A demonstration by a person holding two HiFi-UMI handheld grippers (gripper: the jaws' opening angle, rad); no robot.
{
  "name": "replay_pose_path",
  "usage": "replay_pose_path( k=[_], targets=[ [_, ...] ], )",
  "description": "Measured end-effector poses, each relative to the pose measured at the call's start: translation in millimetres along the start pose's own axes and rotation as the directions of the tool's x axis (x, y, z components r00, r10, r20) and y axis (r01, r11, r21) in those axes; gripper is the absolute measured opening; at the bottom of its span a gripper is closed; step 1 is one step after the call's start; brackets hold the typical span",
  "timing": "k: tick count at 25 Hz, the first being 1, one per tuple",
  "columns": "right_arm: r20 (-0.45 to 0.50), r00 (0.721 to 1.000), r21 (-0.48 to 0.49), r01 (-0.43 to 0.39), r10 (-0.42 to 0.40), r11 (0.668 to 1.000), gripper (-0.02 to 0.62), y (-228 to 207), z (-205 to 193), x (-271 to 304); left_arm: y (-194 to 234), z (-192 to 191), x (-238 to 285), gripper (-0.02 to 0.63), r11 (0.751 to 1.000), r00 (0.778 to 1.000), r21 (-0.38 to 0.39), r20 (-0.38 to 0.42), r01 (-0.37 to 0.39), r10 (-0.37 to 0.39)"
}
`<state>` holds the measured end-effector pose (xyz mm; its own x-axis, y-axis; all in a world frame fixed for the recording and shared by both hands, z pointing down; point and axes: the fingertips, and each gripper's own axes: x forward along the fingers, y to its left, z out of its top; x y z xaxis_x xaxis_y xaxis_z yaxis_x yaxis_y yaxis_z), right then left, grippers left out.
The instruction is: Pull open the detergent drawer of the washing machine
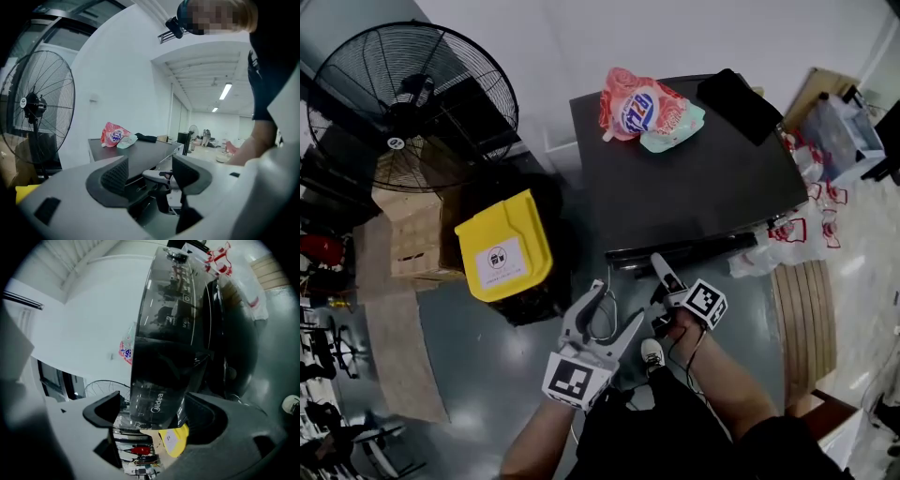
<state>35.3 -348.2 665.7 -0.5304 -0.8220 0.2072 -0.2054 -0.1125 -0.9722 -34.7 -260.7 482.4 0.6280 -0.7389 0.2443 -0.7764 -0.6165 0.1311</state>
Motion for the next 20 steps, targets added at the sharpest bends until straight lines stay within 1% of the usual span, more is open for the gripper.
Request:
replay_pose_path(
  k=[3,6,7,9,13,15,20],
  targets=[
    [0.022,1.0,0.03,-0.004,0.004,1.0,0.436,-4,2,9,6,-3,1,0.265,1.0,1.0,0.0,-0.007,0.014,-0.014],
    [0.047,0.999,0.059,0.016,-0.019,0.998,0.426,-11,3,11,9,-4,-2,0.265,1.0,1.0,-0.01,-0.004,0.021,-0.021],
    [0.056,0.998,0.061,0.019,-0.023,0.998,0.411,-12,2,11,10,-5,-3,0.265,1.0,1.0,-0.013,-0.005,0.024,-0.024],
    [0.068,0.997,0.059,0.02,-0.024,0.998,0.411,-14,2,10,12,-7,-7,0.265,0.999,1.0,-0.018,-0.01,0.028,-0.028],
    [0.081,0.996,0.062,0.025,-0.03,0.998,0.451,-17,2,11,13,-10,-17,0.265,0.999,0.999,-0.02,-0.007,0.033,-0.033],
    [0.085,0.996,0.06,0.026,-0.031,0.998,0.457,-19,2,11,14,-11,-21,0.265,0.999,0.999,-0.025,-0.006,0.033,-0.033],
    [0.119,0.992,0.045,-0.039,0.033,0.998,0.456,-18,7,18,16,-15,-29,0.265,0.999,0.999,-0.028,-0.006,0.035,-0.035]
  ],
)
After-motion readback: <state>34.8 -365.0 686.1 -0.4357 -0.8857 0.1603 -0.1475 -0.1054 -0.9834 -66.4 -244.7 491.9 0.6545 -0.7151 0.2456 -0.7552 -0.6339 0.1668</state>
